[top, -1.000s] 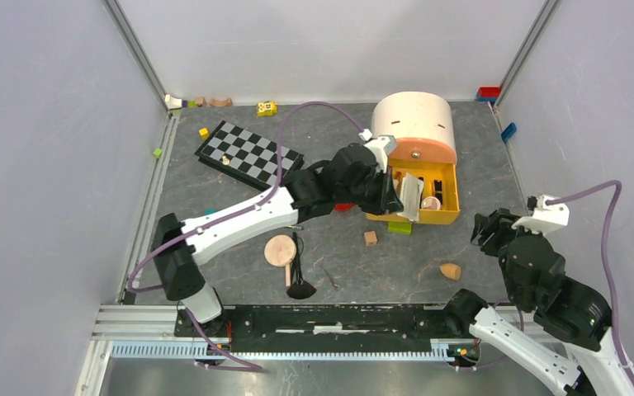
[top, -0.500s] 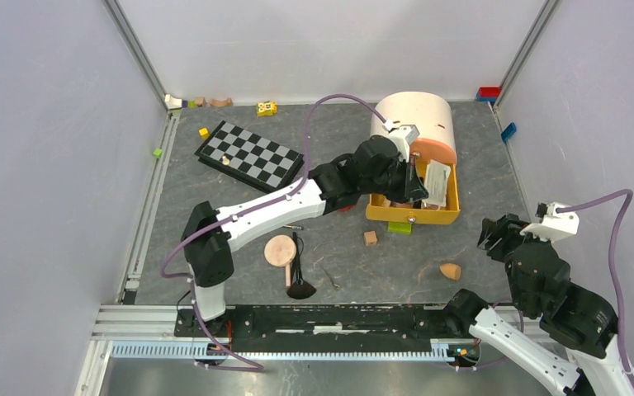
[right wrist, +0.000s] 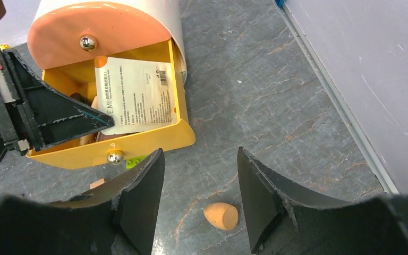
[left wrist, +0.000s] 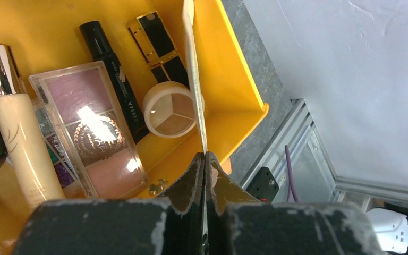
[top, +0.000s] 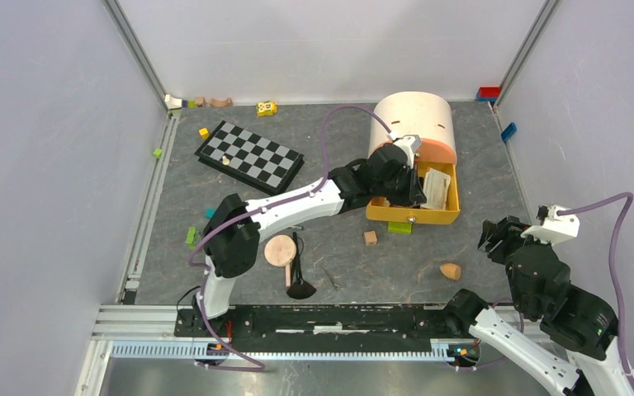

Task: Organize the makeup
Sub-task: Place the makeup in the drawer, then close the drawer in the storage box.

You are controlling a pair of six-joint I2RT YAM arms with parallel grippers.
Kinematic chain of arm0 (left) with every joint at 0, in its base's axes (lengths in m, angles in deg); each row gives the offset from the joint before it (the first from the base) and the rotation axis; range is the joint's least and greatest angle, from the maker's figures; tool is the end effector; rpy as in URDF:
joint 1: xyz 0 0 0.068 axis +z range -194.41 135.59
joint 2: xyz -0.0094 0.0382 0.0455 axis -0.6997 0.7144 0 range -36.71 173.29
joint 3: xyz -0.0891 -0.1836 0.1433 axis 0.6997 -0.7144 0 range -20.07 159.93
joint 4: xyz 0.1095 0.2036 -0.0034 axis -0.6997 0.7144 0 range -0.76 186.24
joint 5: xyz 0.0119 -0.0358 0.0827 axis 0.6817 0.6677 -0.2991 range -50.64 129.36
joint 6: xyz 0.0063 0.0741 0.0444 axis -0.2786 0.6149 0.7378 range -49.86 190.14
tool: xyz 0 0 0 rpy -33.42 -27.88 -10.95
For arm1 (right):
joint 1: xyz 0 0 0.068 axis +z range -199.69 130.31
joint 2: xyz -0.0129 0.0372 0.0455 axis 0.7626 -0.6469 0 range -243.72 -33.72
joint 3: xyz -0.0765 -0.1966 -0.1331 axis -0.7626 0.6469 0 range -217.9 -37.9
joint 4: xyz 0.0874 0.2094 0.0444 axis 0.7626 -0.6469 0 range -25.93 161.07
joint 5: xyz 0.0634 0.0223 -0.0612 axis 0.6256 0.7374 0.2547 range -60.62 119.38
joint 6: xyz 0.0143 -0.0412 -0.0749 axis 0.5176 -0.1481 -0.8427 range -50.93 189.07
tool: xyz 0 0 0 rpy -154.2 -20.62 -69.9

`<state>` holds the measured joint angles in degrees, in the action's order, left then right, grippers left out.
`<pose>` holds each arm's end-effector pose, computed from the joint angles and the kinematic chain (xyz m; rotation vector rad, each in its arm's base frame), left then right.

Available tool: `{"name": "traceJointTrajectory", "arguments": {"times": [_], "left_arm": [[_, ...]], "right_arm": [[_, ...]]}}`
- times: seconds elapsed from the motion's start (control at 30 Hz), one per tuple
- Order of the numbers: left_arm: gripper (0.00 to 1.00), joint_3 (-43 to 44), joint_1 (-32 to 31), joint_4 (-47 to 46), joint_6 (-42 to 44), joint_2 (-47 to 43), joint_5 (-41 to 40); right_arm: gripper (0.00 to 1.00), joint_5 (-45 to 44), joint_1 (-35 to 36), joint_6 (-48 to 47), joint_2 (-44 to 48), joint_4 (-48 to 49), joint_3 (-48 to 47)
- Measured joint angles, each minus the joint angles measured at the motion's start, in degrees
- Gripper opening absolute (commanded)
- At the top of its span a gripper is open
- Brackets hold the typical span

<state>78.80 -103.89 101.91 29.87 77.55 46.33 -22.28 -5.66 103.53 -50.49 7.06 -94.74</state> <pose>0.2314 -0.4110 0.2629 0.4630 2.2361 -1.1367 0.0601 -0.0255 0.3161 0.4009 1.7813 0.0636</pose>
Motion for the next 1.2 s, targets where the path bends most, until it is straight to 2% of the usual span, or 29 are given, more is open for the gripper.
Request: {"name": "traceJointTrajectory", "arguments": {"times": [0.17,0.27,0.43,0.67,0.8,0.87,0.93,0.97,1.0,1.2], "left_arm": [[0.34,0.66,0.94,0.31,-0.39,1.03,-0.63],[0.45,0.85,1.4,0.52,-0.39,1.01,-1.18],[0.53,1.27,2.03,2.54,-0.2,0.87,-3.04],[0.56,4.04,2.25,10.64,3.08,-2.86,-7.89],[0.57,3.65,2.38,16.96,5.62,-9.62,-13.46],[0.58,0.76,2.58,19.12,6.27,-15.21,-16.94],[0.59,-3.34,3.06,21.11,6.45,-21.22,-19.76],[0.59,-6.29,3.65,22.47,6.43,-25.07,-21.31],[0.59,-9.73,4.68,24.09,6.27,-29.62,-22.86],[0.63,-25.07,13.77,32.7,3.15,-49.96,-29.18]], "right_arm": [[0.59,0.09,0.0,0.22,0.02,-0.17,0.46],[0.59,0.09,0.0,0.24,0.17,-0.24,0.46],[0.6,-0.04,0.0,0.2,0.48,-0.39,0.46],[0.66,0.07,0.0,-1.42,0.26,-0.33,0.37],[0.67,1.57,0.0,-4.81,-1.64,0.26,-0.28],[0.68,3.04,0.0,-6.78,-3.06,0.81,-0.57],[0.69,4.76,0.0,-8.87,-4.76,1.64,-0.72],[0.73,6.1,0.0,-10.16,-5.86,2.23,-0.72],[0.69,7.65,0.0,-11.54,-7.08,3.06,-0.7],[0.71,15.3,0.0,-17.11,-11.63,9.2,0.9]]}}
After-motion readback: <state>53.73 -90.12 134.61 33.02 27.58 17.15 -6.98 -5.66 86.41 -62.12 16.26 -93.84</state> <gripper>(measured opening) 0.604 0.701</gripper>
